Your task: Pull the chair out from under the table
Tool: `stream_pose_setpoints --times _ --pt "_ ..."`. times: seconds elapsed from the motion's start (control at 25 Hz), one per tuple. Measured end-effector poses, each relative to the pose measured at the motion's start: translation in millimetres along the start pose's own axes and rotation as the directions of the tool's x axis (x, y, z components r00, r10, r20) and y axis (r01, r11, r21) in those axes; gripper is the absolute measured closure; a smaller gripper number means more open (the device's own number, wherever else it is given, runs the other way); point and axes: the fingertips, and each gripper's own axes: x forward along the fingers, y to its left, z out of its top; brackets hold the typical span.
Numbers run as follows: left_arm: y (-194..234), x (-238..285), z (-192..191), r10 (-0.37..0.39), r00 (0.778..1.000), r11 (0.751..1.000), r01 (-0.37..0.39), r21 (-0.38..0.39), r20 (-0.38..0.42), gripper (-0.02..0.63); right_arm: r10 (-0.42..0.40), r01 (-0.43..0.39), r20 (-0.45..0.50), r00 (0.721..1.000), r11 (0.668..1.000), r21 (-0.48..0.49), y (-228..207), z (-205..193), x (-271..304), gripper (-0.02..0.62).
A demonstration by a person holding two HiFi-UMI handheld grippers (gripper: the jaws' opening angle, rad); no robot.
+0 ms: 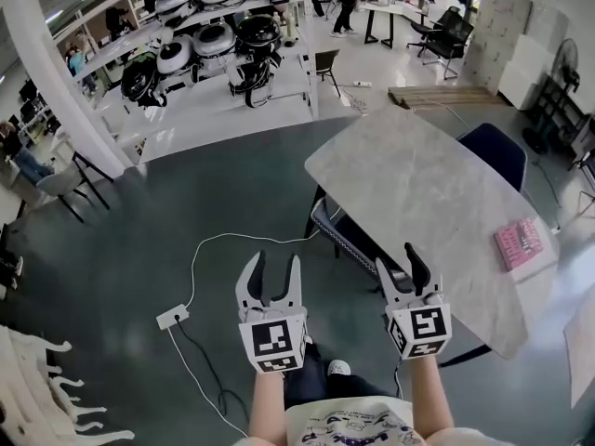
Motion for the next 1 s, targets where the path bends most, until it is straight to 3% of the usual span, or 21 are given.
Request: stream_pose_setpoints --times 0.56,0.84,1.0 --pt "19 145 -48 -0.181 0.98 0.982 0.184 0.029 -0.084 0.39 -0.08 0.081 -0.118 0.99 0.997 -0.002 -17 -50 105 0.346" --pt "11 215 -65 -0.345 0.929 0.932 0.356 0.065 -0.137 0.383 -0.122 0.115 -0.196 0.973 0.992 -0.048 -22 -80 133 0.337" --pt "-4 239 -85 -0.442 0.88 0.887 0.458 0.065 -0.173 0.38 -0.148 0.145 -0.265 0.953 0.989 -0.032 -18 -102 137 0.33"
